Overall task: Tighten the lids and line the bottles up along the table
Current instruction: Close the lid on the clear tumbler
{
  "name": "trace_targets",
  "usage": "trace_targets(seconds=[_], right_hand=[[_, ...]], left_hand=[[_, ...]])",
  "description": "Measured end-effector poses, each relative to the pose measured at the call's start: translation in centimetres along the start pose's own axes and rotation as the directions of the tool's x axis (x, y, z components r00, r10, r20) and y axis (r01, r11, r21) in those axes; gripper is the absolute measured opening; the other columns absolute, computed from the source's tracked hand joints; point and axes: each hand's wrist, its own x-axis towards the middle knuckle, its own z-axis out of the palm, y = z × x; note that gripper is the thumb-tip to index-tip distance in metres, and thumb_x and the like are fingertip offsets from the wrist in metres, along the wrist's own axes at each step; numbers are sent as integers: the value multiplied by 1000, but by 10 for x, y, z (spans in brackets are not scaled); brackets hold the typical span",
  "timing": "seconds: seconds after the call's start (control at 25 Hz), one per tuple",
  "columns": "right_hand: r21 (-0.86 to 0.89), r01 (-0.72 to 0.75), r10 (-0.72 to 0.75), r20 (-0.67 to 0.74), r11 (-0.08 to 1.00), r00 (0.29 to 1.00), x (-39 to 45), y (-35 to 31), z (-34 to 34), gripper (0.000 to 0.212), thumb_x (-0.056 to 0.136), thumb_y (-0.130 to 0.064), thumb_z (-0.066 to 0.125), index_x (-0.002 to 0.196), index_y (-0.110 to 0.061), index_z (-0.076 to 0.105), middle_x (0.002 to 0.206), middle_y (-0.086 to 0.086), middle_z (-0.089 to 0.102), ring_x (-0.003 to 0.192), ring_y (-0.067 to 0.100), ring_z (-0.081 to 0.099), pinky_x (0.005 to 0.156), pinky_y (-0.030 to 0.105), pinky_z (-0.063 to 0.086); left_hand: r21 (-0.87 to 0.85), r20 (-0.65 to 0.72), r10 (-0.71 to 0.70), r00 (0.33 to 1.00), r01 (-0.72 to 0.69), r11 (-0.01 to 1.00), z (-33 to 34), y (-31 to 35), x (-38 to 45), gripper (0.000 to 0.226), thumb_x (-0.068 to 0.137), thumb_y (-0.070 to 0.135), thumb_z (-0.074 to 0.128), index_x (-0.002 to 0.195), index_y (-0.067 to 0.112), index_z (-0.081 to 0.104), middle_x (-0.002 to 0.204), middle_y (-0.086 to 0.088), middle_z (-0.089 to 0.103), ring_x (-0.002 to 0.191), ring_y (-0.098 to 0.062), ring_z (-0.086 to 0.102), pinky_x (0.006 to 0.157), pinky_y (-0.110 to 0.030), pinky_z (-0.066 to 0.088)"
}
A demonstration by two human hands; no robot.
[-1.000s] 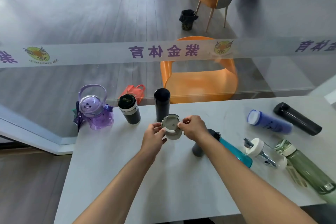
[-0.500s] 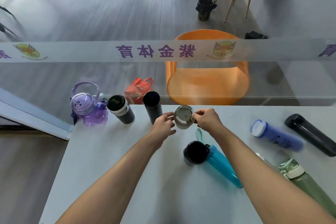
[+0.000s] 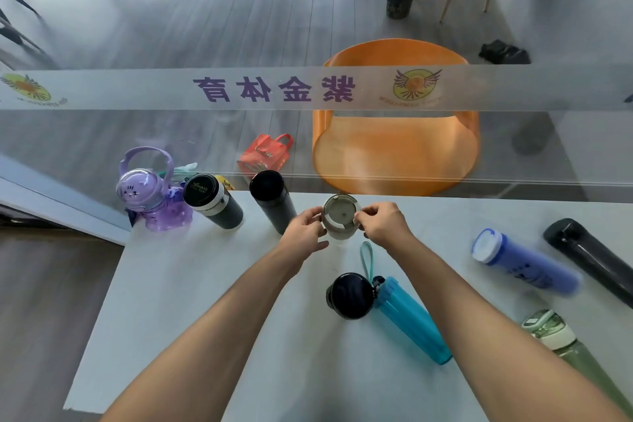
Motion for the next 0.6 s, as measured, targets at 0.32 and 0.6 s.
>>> trace_targets(seconds=[0.32, 0.6], right_hand=[[23, 19, -19, 33, 1000, 999, -4, 9, -2, 17, 87, -25, 67, 72, -18, 71, 94, 17, 75, 96, 35, 70, 91, 52, 57], [-23, 69, -69, -2, 997, 998, -45, 35, -21, 25, 92, -33, 61, 112, -18, 64, 104, 3, 69, 96, 21, 66, 90, 38, 55]], left_hand=[[36, -26, 15, 1000, -15, 999, 4, -4, -7, 51, 96, 0, 38, 144, 18, 43, 122, 2, 55, 105, -22, 55, 93, -42, 54], [167, -24, 88, 996, -83, 983, 1, -39, -43, 39, 99, 11, 41, 134, 20, 54, 127, -5, 59, 109, -19, 58, 95, -39, 53]])
